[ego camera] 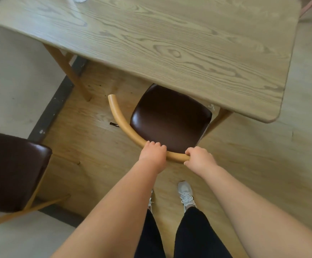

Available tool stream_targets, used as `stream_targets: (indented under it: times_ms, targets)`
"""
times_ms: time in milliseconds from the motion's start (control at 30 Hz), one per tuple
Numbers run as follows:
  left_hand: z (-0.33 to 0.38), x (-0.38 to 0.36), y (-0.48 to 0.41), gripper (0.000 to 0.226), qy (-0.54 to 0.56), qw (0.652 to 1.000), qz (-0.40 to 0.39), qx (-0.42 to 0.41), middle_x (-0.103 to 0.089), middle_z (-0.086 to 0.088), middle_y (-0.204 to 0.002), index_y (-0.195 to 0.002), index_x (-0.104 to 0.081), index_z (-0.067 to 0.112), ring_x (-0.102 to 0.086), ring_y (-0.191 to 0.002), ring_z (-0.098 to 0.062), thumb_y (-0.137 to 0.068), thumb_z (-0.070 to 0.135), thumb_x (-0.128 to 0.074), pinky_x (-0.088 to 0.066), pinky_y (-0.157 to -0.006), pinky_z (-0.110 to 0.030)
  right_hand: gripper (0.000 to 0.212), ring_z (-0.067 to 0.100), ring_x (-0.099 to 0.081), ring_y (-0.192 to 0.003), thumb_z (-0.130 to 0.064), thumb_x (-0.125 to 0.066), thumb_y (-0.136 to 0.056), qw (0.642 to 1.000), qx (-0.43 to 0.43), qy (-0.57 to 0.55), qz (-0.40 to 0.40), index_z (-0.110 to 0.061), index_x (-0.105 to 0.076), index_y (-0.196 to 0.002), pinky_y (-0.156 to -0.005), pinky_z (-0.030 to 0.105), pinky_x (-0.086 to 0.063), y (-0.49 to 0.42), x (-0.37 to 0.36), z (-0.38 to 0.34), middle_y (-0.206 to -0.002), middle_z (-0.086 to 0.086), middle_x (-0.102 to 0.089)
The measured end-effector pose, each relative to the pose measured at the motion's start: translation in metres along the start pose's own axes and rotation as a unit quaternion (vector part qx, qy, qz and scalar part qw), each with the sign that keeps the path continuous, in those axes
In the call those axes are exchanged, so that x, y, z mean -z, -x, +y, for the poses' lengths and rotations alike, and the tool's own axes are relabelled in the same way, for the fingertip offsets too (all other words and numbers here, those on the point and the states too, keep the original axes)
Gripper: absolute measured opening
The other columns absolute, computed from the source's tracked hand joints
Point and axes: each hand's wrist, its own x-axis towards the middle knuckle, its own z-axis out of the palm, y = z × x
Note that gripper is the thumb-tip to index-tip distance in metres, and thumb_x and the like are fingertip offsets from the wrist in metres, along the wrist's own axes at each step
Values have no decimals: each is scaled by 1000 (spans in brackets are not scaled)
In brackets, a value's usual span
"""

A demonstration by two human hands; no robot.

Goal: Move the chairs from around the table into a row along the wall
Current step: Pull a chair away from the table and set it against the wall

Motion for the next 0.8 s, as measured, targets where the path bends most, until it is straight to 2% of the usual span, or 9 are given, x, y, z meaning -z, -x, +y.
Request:
stream_targets:
  times_ms: [100,233,433,533,700,800]
  targets:
    - [7,-3,-9,39,-29,999,-5,14,-56,-9,-128,-128,-50,14,-47,-124,-29,-89,15,-46,-23,-115,-41,40,25,-52,-118,-22,-56,-89,999,39,20,-10,-28,-55,-128,-94,35,-42,-10,1,6,-124,2,-57]
    - [19,-9,-19,40,-42,997,-2,61,-57,-5,-128,-129,-53,20,-46,-125,-26,-89,16,-49,-17,-118,-42,35,25,-58,-109,-20,-56,-87,993,97,55,-37,-27,-57,-121,-88,35,-44,-23,0,26,-115,1,-63]
    - [26,-19,-20,37,-33,995,23,90,-59,-3,-123,-126,-56,21,-49,-122,-24,-93,14,-42,-21,-115,-37,31,24,-58,-100,-24,-61,-86,982,154,63,-92,-29,-54,-117,-80,38,-53,-34,4,56,-107,0,-61]
    - [27,-24,-16,36,-41,994,18,96,-60,-1,-121,-125,-57,22,-50,-119,-23,-93,15,-42,-23,-113,-36,33,23,-58,-97,-26,-65,-85,976,175,70,-110,-27,-54,-116,-81,40,-54,-34,3,55,-106,0,-63]
    - [23,-41,9,36,-34,992,4,121,-61,0,-120,-125,-58,23,-50,-119,-22,-92,15,-45,-22,-114,-36,32,22,-59,-93,-27,-68,-84,962,216,94,-137,-27,-54,-112,-76,35,-51,-23,-13,42,-103,-1,-63]
    - [17,-54,28,37,-32,990,-2,136,-61,0,-122,-125,-58,22,-49,-121,-22,-92,14,-45,-21,-115,-36,28,22,-60,-92,-28,-68,-84,957,230,104,-143,-26,-55,-108,-78,39,-54,-12,-27,30,-100,-2,-63]
